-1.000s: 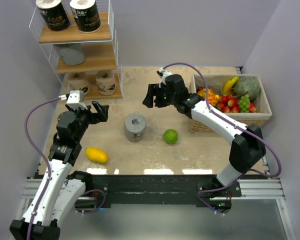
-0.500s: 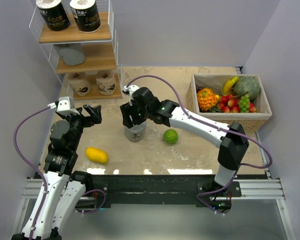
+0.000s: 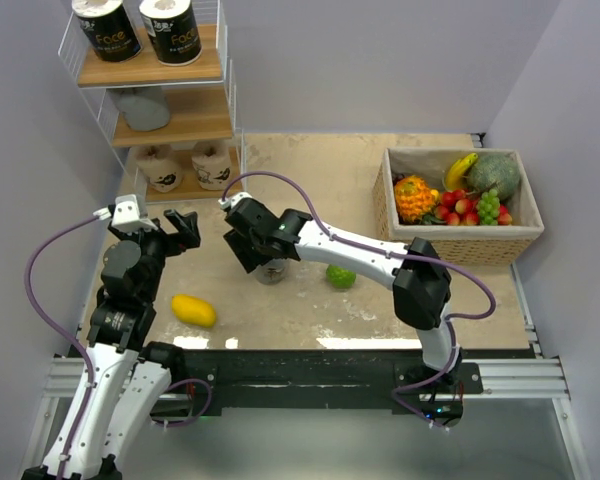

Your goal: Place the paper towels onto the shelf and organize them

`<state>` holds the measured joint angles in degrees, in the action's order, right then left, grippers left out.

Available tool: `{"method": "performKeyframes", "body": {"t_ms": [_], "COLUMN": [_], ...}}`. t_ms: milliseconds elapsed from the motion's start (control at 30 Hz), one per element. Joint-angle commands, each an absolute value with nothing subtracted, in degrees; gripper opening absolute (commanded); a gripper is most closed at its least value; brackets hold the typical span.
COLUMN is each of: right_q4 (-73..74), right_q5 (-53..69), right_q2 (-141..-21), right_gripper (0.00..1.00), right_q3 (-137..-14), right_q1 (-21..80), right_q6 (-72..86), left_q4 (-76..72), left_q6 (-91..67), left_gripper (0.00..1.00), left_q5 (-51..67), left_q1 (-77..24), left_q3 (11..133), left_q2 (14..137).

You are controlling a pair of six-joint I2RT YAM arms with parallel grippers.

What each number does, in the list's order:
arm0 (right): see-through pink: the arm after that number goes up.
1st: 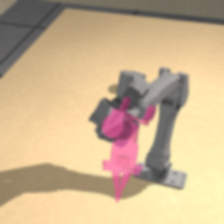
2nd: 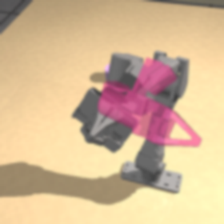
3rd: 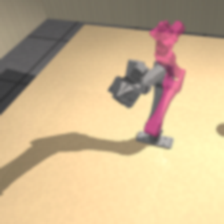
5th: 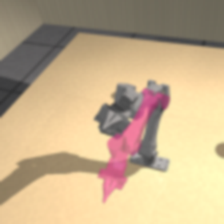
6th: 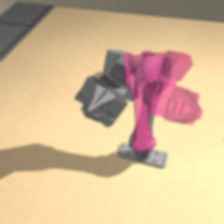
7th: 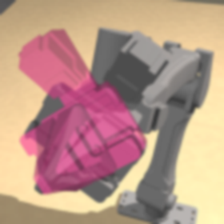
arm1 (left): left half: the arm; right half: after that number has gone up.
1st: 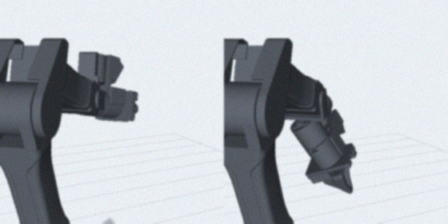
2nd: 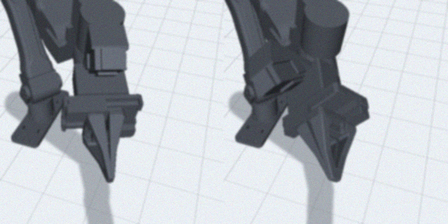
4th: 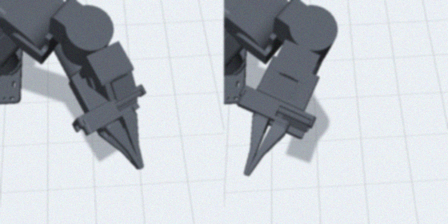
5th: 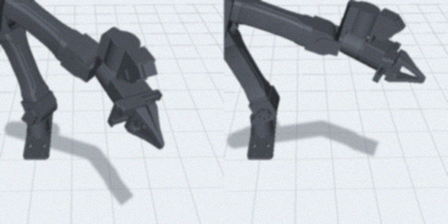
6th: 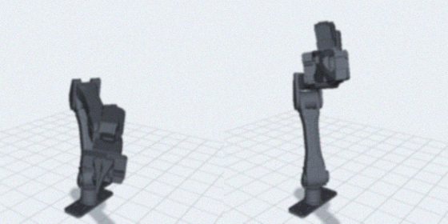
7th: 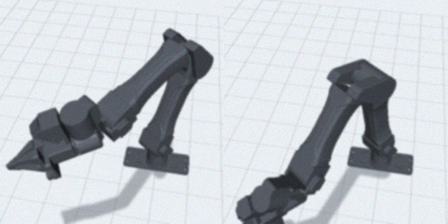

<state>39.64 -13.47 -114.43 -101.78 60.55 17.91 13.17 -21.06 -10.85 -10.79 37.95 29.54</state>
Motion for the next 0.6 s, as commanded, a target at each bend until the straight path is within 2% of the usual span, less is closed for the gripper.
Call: {"method": "performKeyframes", "body": {"t_ms": [0,433,567], "right_q4": [41.3,42.3,43.5], "right_q5": [-17.5,-19.5,-18.1], "right_q2": [-114.1,-116.4,-117.3], "right_gripper": [0.64,0.69,0.66], "right_q3": [-104.3,-107.5,-107.7], "right_q1": [60.8,60.8,60.8], "right_q6": [17.4,15.3,15.6], "left_q4": [12.5,11.7,11.6], "left_q6": [-22.1,-22.1,-22.1], "left_gripper": [0.94,0.93,0.92], "left_q5": [-11.6,-10.2,-9.7], "left_q1": [-11.2,-11.2,-11.2], "left_q3": [38.1,37.8,37.6], "left_q2": [29.0,29.2,29.3]}}
